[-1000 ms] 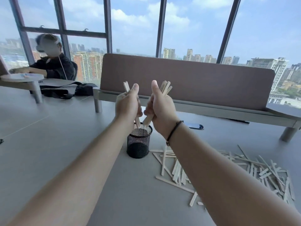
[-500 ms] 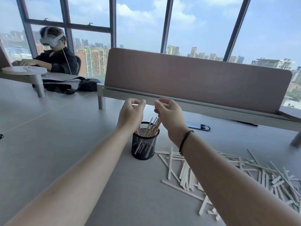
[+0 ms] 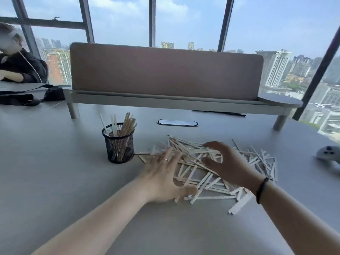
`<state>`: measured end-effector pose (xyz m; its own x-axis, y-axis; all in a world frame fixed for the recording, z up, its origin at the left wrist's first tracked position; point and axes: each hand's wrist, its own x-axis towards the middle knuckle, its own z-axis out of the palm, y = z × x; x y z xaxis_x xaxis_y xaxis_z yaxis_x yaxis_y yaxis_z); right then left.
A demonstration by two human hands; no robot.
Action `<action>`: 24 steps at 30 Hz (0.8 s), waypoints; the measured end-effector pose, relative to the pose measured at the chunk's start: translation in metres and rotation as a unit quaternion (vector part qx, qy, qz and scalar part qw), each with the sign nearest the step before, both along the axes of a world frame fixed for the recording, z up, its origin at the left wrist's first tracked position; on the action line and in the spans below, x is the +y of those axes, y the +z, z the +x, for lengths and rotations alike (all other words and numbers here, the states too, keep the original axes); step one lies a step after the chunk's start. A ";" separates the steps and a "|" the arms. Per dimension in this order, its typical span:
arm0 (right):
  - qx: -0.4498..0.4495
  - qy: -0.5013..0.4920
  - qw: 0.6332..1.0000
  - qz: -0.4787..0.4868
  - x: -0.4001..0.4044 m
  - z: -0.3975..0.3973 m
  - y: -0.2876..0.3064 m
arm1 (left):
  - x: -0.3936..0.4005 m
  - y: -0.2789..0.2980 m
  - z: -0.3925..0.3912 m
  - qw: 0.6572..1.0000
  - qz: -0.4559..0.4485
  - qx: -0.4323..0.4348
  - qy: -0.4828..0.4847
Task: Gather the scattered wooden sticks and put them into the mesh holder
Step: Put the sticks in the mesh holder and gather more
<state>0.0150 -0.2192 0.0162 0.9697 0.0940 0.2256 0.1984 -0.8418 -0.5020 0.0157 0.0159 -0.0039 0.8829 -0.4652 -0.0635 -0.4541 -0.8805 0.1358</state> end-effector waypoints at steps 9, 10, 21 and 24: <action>-0.023 -0.216 0.975 -0.052 -0.077 0.002 -0.022 | -0.021 -0.002 -0.004 0.997 -0.069 -0.011 0.026; -0.021 -0.248 0.967 -0.047 -0.080 0.006 -0.023 | -0.018 -0.003 -0.004 0.996 -0.084 -0.021 0.029; 0.081 -0.207 0.973 -0.065 -0.061 0.002 -0.038 | 0.000 -0.012 0.004 0.993 -0.111 -0.045 -0.013; 0.068 -0.158 0.983 -0.055 -0.050 -0.001 -0.036 | -0.001 -0.009 0.001 0.994 -0.087 -0.059 -0.021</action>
